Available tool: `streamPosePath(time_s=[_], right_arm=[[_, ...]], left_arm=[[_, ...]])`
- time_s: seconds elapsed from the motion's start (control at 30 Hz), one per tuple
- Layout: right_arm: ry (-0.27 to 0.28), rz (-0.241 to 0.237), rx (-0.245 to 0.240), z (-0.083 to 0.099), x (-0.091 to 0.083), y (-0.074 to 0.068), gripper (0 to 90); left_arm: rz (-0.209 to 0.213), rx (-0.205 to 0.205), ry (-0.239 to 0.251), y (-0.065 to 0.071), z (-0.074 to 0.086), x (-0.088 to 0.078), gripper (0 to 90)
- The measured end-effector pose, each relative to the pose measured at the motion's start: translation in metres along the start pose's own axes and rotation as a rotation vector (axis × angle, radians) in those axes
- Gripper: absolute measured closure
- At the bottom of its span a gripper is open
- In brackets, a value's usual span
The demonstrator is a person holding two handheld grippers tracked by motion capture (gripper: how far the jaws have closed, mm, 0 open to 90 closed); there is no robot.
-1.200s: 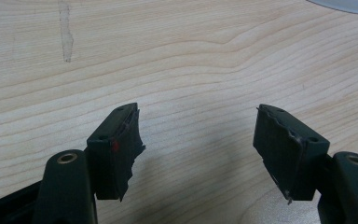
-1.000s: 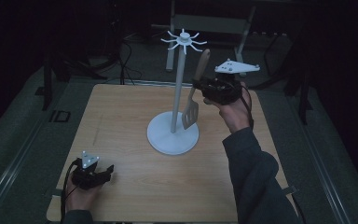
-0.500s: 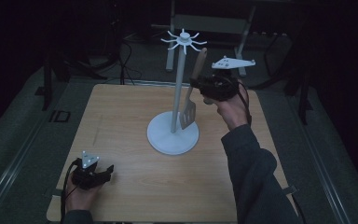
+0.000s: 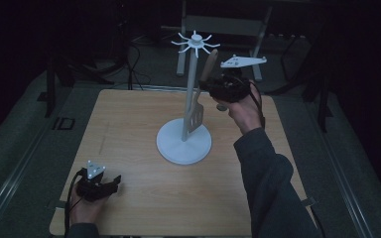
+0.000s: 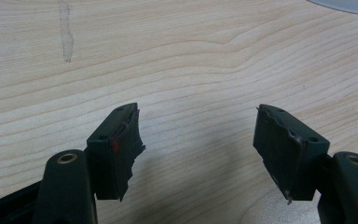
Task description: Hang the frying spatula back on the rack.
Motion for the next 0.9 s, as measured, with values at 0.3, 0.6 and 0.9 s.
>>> streamPosePath(time_s=[0.3,0.6,0.9], right_arm=[[-0.032,-0.006,0.005,0.000,0.009,-0.001,74.2],[0.033,0.014,0.032,0.006,0.004,0.000,40.8],[0.063,0.056,0.033,0.010,-0.006,0.001,21.1]], left_arm=[[0.000,-0.001,0.003,0.000,0.000,0.000,32.0],[0.000,0.001,0.001,0.000,0.000,0.000,32.0],[-0.002,0.003,-0.001,0.000,0.000,0.000,32.0]])
Point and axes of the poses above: each handheld gripper's, and its own axes: x roughly forward along the jaws, z roughly out of its underside, y roughly to its right, the point moved 5 cm from there along x, roughly forward along the jaws, and after that the axes turned 8 degrees about -x, right-handed, at the moved point
